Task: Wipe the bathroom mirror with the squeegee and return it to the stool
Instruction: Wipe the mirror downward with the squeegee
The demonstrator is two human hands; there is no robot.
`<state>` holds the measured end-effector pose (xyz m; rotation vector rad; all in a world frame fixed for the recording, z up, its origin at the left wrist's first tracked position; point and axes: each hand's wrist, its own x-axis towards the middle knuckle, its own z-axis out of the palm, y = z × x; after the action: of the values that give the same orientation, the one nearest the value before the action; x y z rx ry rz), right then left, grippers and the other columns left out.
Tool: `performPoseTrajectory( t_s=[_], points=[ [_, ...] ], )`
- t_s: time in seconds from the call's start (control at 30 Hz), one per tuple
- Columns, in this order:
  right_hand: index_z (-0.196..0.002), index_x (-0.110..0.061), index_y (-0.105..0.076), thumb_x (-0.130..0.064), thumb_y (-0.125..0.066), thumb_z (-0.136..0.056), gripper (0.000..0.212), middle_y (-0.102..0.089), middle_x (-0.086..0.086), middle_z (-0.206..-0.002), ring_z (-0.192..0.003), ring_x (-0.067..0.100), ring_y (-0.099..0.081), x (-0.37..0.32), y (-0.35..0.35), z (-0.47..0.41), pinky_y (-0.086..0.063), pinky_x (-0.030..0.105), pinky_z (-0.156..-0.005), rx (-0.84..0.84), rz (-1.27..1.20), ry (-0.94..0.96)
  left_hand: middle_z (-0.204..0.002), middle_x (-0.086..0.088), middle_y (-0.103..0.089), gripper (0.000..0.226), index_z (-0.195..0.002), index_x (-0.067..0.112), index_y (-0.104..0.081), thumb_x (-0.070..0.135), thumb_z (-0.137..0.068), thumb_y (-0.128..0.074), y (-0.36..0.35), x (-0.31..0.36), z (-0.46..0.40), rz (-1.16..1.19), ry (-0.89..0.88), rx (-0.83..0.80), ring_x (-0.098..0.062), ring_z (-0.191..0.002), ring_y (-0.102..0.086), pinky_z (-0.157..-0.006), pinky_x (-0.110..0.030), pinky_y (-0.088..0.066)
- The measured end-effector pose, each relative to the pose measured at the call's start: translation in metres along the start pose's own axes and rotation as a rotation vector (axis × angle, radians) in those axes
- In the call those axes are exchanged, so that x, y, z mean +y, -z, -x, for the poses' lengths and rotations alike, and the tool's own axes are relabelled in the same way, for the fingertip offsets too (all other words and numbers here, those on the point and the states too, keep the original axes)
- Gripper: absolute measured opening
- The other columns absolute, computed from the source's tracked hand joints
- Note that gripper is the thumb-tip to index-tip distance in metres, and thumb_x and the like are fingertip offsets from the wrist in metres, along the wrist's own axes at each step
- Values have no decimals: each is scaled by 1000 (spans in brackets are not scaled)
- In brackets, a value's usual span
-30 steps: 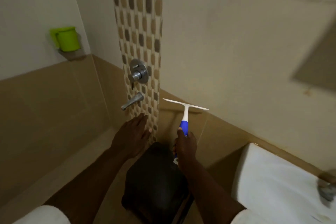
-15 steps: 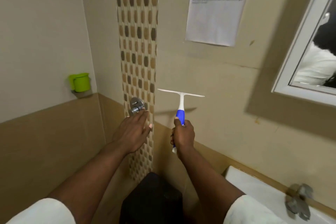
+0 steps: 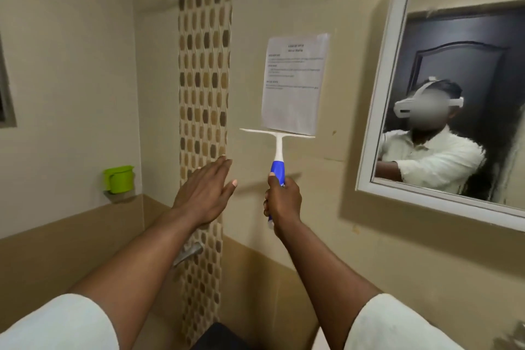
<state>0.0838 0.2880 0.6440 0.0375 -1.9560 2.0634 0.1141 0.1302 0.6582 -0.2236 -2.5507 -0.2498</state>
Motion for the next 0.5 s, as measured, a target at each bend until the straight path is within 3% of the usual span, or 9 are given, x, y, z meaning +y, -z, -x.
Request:
performPoseTrajectory(
  t_s=[0.37,0.5],
  points=[
    [-78,-17,-50,-38,-50,-86,22,-53,12,-75,-67,26,-47,-89,49,13,-41,40,-66,-12,-20,224,-158,2,-12,58,-149,22,-11,46,-97,-23,68,67,-5,13,-28,178,-14,-144,-14,-115,-35,-13],
    [-87,-7,-51,-39,-50,-85,33,-51,13,-75,-68,27,-46,-112,60,20,-41,42,-66,-16,-17,263,-158,2,-13,58,-149,22,-12,47,-97,-23,84,77,-5,9,-34,221,-14,-144,-16,-116,-37,-15]
  ],
)
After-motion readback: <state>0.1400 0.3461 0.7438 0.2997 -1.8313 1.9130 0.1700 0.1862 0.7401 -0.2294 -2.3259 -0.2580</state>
